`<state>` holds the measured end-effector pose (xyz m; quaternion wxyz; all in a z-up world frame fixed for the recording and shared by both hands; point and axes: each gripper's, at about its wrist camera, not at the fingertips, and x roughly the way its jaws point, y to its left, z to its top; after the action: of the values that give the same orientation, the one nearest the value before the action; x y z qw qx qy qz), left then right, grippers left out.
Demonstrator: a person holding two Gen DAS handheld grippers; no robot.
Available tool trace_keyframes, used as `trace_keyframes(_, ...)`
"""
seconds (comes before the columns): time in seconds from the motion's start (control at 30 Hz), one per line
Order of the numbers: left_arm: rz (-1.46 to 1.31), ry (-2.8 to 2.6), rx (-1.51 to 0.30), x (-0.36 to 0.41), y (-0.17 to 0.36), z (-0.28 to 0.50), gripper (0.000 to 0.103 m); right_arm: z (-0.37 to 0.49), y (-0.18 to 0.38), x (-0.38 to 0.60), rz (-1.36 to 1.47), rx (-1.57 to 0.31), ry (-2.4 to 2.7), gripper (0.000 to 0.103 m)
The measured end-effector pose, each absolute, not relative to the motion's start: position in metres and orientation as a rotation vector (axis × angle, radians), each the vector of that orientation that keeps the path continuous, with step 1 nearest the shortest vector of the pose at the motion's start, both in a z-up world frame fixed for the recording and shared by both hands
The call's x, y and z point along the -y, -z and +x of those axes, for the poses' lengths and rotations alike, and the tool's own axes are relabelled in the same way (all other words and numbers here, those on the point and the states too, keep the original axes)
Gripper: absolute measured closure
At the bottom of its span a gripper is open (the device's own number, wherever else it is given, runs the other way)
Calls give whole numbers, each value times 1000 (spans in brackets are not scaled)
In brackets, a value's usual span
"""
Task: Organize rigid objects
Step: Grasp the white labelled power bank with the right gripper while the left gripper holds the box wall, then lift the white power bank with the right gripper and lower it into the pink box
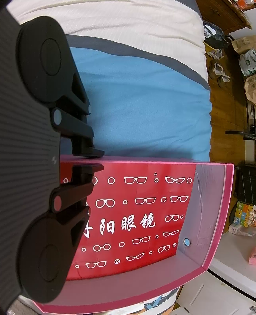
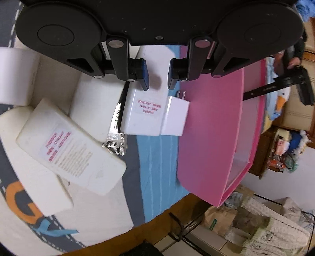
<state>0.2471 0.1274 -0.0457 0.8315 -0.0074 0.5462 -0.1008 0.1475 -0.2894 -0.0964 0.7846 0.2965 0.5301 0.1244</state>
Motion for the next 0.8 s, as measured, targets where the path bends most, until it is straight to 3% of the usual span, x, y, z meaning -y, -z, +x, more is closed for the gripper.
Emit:
trace_keyframes(0.03,-15,214,-1158,-127,46,247,97,147,93,289,620,-1132,-255,62)
trace_keyframes(0.07,-15,214,-1159,-127,46,247,97,147,92,288,597,-1128,-236,44)
trace_keyframes(0.1,-14,215,-1159,-127,46,247,97,148,89,285,558,-1130,-214,37)
trace_keyframes(0.43,-12,219,-1156,-127,46,245,96,157,91,238,234,-1130,-197,35)
trace_keyframes(0.6,-22,221,-1157,-129,46,245,95,156,100,215,58,-1104,-201,26)
trace_keyframes(0.8,-32,218,-1159,-130,45,245,95,147,95,227,77,-1087,-185,31)
